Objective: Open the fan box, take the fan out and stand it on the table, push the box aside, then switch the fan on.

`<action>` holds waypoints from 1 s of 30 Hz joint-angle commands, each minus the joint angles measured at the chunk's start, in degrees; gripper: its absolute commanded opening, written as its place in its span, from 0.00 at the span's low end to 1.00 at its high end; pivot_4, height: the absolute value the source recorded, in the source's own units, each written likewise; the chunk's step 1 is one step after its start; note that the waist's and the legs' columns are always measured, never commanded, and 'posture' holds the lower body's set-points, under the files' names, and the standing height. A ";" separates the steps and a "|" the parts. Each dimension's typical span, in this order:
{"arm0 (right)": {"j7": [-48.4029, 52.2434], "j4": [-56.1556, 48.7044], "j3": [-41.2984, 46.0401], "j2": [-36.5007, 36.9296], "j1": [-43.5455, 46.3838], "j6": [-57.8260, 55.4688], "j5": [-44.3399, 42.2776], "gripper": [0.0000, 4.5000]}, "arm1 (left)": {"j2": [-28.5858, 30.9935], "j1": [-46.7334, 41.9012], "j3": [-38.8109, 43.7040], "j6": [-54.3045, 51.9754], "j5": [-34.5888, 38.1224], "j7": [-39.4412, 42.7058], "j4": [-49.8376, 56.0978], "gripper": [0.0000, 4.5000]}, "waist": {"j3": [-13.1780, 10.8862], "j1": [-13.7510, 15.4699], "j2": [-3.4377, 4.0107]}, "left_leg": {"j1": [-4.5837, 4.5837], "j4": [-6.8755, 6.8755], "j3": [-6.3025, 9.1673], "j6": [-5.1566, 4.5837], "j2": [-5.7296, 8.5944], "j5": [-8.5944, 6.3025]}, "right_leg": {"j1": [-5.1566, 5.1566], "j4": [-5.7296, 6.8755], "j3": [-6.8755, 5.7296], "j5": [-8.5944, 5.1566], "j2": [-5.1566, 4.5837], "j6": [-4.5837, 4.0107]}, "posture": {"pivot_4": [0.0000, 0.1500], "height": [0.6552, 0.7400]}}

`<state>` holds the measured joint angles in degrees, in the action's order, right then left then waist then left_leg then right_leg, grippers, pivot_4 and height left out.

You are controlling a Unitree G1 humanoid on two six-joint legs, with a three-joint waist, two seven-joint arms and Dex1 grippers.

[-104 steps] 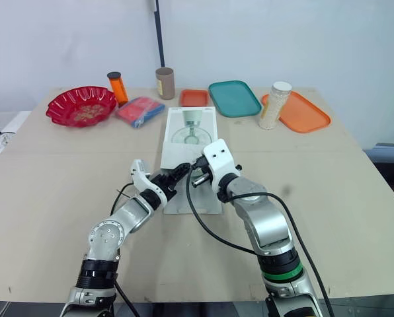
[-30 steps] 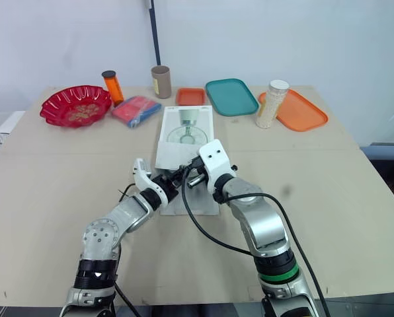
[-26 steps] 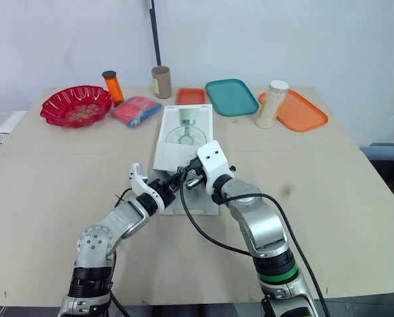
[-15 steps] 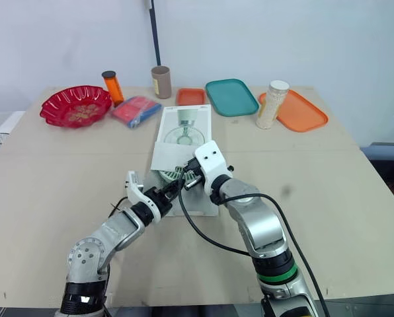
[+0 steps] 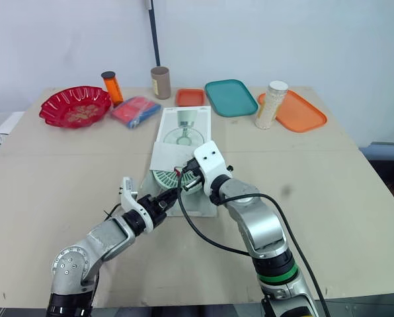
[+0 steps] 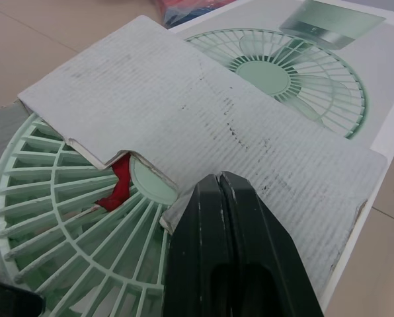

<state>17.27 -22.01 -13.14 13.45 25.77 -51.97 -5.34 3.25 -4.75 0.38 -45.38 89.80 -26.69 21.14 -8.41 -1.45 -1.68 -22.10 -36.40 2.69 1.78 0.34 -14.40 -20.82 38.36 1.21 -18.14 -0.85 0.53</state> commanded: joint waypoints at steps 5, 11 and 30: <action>-0.25 4.14 -1.02 0.59 -1.46 -2.76 0.64 0.00 | 1.77 0.74 -0.05 0.33 -0.68 -0.13 0.96 0.85 | 0.00 0.01 0.01 | -0.01 0.00 0.00 0.01 0.00 0.01 | 0.00 0.00 0.00 0.03 0.00 -0.05 | 1.00 0.98; -0.30 4.18 -1.17 0.49 -1.64 -2.50 0.62 0.00 | 2.92 1.95 2.18 1.77 1.02 1.03 2.18 0.99 | 0.00 0.04 0.01 | 0.00 0.00 0.01 0.03 0.00 0.03 | 0.00 0.00 -0.01 0.05 0.00 -0.08 | 1.00 0.98; -0.15 5.41 -1.72 0.42 -1.47 -0.89 0.93 0.00 | 1.51 -2.63 3.38 3.69 0.85 4.22 -4.20 0.99 | 0.00 0.05 0.01 | 0.00 0.00 0.02 0.06 -0.02 0.06 | 0.00 0.00 -0.02 0.08 0.02 -0.08 | 1.00 0.98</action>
<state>17.15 -20.86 -13.17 13.65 26.04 -50.85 -5.14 4.95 -7.20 3.12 -42.33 90.92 -23.16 16.58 -8.41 -1.40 -1.68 -22.10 -36.40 2.71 1.84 0.32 -14.35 -20.82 38.36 1.19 -18.06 -0.83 0.46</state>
